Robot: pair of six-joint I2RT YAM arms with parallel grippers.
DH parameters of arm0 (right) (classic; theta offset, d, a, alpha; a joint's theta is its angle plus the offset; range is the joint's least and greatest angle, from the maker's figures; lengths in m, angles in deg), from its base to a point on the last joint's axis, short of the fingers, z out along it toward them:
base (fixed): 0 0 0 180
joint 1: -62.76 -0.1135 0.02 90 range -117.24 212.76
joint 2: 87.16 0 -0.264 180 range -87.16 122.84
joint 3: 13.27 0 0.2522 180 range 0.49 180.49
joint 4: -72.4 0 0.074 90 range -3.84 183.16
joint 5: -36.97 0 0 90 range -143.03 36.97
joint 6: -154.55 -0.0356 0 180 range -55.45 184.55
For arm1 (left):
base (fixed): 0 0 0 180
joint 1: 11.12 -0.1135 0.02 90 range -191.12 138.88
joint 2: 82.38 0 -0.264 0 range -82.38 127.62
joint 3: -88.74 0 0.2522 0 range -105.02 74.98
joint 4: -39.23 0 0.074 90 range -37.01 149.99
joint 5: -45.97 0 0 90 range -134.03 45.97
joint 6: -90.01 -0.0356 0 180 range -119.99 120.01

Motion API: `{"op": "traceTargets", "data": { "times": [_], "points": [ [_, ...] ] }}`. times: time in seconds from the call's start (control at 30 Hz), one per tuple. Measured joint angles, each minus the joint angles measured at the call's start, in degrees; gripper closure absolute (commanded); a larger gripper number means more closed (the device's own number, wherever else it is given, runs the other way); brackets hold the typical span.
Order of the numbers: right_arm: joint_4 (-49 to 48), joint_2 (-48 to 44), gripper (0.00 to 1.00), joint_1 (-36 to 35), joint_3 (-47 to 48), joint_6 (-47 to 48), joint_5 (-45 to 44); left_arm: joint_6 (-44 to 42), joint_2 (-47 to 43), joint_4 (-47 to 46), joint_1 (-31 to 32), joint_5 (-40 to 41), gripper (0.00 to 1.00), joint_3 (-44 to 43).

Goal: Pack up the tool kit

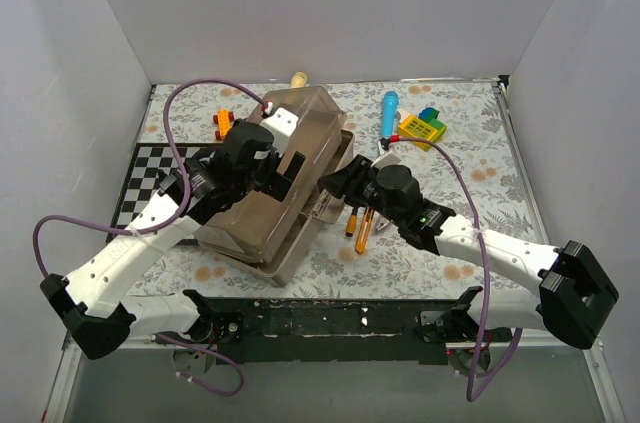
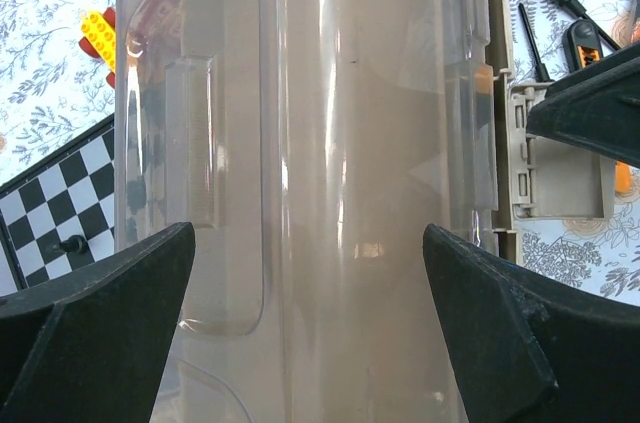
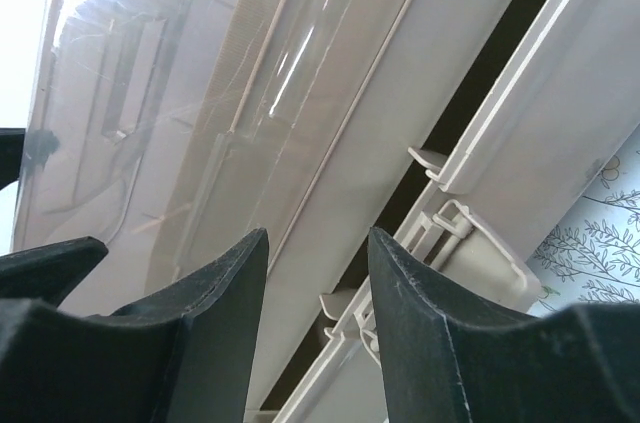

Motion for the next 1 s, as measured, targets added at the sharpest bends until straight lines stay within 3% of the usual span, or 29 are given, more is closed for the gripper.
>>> {"op": "traceTargets", "data": {
  "times": [1.0],
  "points": [
    [-1.18, 7.08, 0.60, 0.11, -3.72, -3.08, -2.56, -0.94, -2.01, -4.31, 0.02, 1.07, 0.02, -0.17]
  ]
}}
